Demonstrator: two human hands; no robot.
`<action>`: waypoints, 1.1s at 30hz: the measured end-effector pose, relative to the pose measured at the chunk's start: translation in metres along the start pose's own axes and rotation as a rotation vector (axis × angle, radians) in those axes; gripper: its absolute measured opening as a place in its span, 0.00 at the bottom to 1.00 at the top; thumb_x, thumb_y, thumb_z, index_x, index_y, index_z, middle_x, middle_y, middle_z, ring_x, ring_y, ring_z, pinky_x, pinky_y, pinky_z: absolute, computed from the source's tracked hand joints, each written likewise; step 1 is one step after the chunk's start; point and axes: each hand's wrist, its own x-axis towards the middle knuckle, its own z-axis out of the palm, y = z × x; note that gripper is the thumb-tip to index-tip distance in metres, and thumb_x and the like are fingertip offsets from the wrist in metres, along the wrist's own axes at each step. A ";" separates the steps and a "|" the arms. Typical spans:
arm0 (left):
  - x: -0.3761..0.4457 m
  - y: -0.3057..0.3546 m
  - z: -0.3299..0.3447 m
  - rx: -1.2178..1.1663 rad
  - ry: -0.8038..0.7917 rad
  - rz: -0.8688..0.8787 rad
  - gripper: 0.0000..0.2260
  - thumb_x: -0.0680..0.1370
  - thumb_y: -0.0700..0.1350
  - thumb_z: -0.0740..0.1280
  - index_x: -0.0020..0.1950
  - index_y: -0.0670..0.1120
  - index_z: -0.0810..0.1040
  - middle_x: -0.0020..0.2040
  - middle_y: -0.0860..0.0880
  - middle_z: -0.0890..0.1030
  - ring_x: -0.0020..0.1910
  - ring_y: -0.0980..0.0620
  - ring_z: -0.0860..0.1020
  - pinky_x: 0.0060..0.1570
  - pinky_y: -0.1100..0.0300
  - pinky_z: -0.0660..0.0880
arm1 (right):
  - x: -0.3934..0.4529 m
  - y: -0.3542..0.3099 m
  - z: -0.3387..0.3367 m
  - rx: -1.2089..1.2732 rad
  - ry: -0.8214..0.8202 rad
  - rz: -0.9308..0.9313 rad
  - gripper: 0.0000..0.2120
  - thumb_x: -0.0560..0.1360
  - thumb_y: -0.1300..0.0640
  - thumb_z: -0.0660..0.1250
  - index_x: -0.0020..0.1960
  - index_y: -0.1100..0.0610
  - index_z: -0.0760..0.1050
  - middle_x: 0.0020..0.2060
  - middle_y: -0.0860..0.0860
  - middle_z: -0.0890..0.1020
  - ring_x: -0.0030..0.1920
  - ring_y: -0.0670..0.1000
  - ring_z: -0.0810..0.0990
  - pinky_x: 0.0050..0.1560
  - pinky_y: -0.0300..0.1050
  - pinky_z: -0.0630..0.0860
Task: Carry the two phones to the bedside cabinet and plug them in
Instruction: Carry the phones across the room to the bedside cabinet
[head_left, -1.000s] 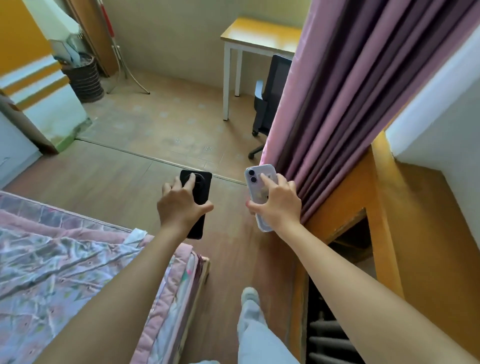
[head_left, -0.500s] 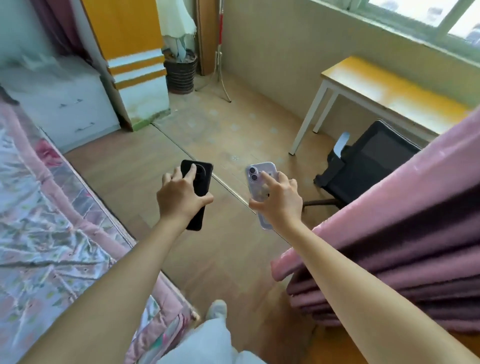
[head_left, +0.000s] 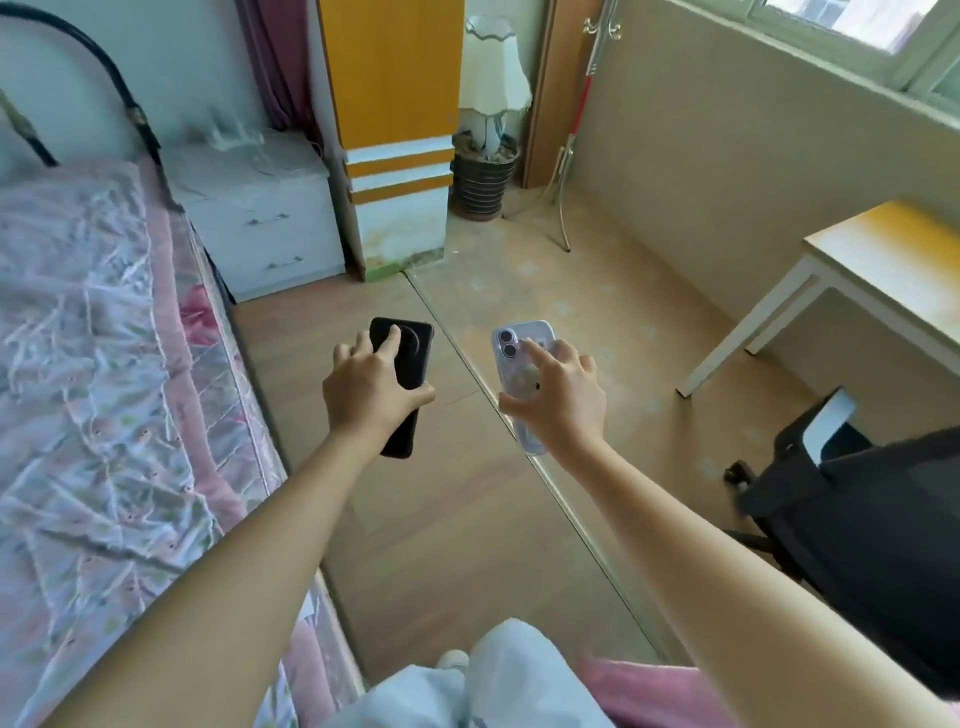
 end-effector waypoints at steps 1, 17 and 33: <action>0.010 -0.002 0.000 0.008 0.009 -0.018 0.37 0.65 0.59 0.71 0.72 0.50 0.67 0.63 0.45 0.75 0.54 0.41 0.70 0.41 0.54 0.71 | 0.015 -0.004 0.003 0.002 -0.010 -0.023 0.30 0.61 0.45 0.72 0.63 0.43 0.70 0.60 0.49 0.73 0.56 0.55 0.69 0.40 0.43 0.67; 0.180 -0.071 0.012 0.076 0.105 -0.440 0.39 0.63 0.59 0.74 0.71 0.48 0.67 0.62 0.42 0.74 0.57 0.39 0.70 0.43 0.49 0.73 | 0.250 -0.109 0.079 0.045 -0.245 -0.397 0.34 0.62 0.46 0.73 0.67 0.44 0.68 0.64 0.50 0.72 0.59 0.56 0.68 0.42 0.44 0.70; 0.369 -0.211 -0.005 0.127 0.126 -0.469 0.37 0.64 0.58 0.74 0.70 0.48 0.68 0.60 0.42 0.75 0.55 0.39 0.71 0.43 0.51 0.72 | 0.418 -0.269 0.184 0.058 -0.274 -0.451 0.34 0.63 0.45 0.73 0.68 0.44 0.68 0.64 0.51 0.73 0.59 0.57 0.69 0.41 0.44 0.68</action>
